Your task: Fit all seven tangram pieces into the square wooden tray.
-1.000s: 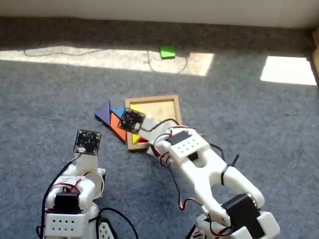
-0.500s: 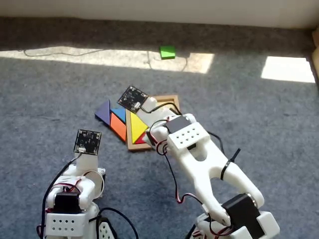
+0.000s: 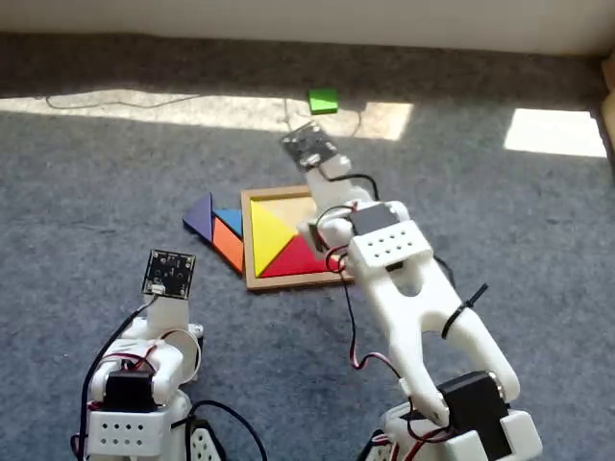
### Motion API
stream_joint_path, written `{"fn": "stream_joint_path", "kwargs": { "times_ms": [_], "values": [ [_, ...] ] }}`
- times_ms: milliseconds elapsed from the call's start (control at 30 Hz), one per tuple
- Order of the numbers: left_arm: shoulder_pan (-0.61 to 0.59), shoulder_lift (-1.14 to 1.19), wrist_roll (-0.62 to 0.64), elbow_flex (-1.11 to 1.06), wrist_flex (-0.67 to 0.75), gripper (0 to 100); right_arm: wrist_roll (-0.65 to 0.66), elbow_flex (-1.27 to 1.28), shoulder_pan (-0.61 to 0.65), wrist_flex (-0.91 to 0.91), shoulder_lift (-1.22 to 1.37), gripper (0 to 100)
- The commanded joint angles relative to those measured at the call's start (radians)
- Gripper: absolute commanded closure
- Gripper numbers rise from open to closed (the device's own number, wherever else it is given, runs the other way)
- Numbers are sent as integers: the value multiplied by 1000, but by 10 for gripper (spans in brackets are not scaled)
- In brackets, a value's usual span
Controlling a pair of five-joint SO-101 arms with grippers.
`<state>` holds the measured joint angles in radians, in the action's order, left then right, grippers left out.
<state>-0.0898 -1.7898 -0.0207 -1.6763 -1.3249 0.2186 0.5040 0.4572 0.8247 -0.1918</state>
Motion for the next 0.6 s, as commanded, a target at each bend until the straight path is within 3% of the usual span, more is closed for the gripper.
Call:
{"fn": "stream_joint_path", "kwargs": {
  "times_ms": [0,100,267,433,567],
  "values": [
    [-8,-22,-3,-21,-3,994,-104,-85,-94,-1,-7,992],
    [-8,-22,-3,-21,-3,994,-181,-114,-143,-13,-5,992],
    [-8,-22,-3,-21,-3,994,-196,-113,-194,-179,8,992],
    [-8,-22,-3,-21,-3,994,-218,-127,-162,70,85,985],
    [-8,-22,-3,-21,-3,994,-471,-202,-163,203,134,884]
  ]
}}
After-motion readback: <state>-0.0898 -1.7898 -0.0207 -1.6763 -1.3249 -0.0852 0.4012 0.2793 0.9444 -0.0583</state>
